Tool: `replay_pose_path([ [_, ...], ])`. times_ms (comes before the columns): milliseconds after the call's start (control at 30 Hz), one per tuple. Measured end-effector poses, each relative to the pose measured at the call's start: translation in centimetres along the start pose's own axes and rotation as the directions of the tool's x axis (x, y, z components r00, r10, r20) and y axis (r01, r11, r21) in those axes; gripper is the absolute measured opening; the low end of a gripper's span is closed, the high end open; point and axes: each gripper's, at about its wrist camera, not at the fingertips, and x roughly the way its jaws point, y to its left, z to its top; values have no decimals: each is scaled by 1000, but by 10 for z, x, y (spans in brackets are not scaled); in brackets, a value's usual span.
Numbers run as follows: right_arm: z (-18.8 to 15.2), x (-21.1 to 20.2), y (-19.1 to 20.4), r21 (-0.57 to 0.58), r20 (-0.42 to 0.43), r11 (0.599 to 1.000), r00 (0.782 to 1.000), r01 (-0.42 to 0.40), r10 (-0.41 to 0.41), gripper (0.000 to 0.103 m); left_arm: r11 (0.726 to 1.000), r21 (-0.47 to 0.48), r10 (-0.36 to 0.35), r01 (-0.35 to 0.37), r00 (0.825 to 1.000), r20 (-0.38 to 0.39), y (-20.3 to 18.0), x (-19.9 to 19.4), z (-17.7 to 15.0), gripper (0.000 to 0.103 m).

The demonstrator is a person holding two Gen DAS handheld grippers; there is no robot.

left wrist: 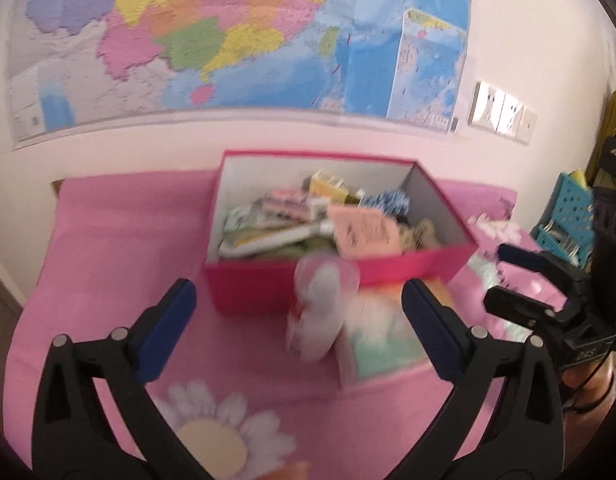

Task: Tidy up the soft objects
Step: 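Carry the hand-cream pouch into the pink box and open the right gripper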

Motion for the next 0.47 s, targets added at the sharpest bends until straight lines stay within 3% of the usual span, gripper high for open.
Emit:
replay_pose_path([
  [133,-22,-10,14,-49,-19,997,998,63,-64,103,999,-41,23,-25,998,-50,2,-2,-24,103],
  [300,-42,-26,26,-38,-1,997,997,73,-73,103,996,-82,20,-27,997,-75,3,-12,-44,103],
  [467,-57,-32,43,-54,-10,997,998,59,-60,103,996,-37,81,-83,994,-68,-6,-23,-60,103],
])
